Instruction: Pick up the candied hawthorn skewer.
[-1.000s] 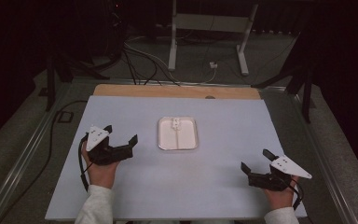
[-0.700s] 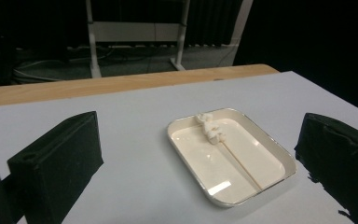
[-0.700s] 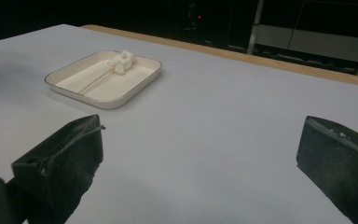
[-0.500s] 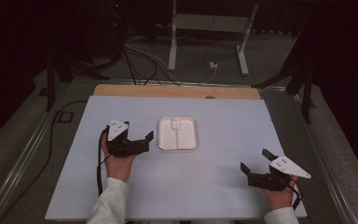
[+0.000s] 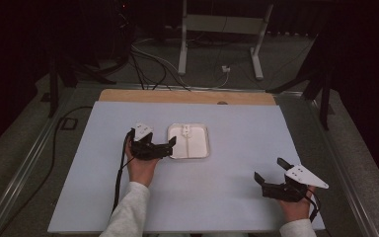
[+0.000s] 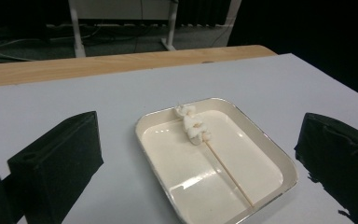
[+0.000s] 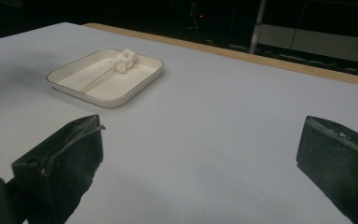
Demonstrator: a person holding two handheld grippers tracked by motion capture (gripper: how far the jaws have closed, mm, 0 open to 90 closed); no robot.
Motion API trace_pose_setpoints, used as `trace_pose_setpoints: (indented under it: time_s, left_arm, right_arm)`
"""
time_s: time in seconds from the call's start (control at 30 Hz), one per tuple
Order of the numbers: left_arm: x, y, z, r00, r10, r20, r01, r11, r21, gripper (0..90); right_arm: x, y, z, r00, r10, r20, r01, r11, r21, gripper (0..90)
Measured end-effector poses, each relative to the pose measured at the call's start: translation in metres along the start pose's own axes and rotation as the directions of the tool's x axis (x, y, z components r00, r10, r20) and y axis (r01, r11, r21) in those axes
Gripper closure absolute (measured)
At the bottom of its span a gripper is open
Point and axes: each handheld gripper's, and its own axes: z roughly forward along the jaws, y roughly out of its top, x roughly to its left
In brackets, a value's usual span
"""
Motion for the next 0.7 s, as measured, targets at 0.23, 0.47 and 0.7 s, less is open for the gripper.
trace_pose_setpoints:
  time_s: [0.23,0.47,0.7]
  left_arm:
    - [-0.008,-0.008,0.026,0.9999,-0.006,0.016,0.005,0.9980,0.063,2.2]
    - [-0.012,-0.013,0.043,0.9996,-0.014,0.025,0.012,0.9935,0.114,3.3]
    - [-0.019,-0.022,0.063,0.9992,-0.027,0.029,0.021,0.9827,0.184,4.9]
  right_arm:
    - [0.001,0.000,0.001,1.0000,-0.002,-0.004,0.002,1.000,0.005,0.7]
    - [0.001,0.000,0.001,1.0000,-0.002,-0.005,0.002,1.000,0.007,0.8]
    - [0.001,0.000,0.002,1.0000,-0.002,-0.005,0.003,1.000,0.007,0.7]
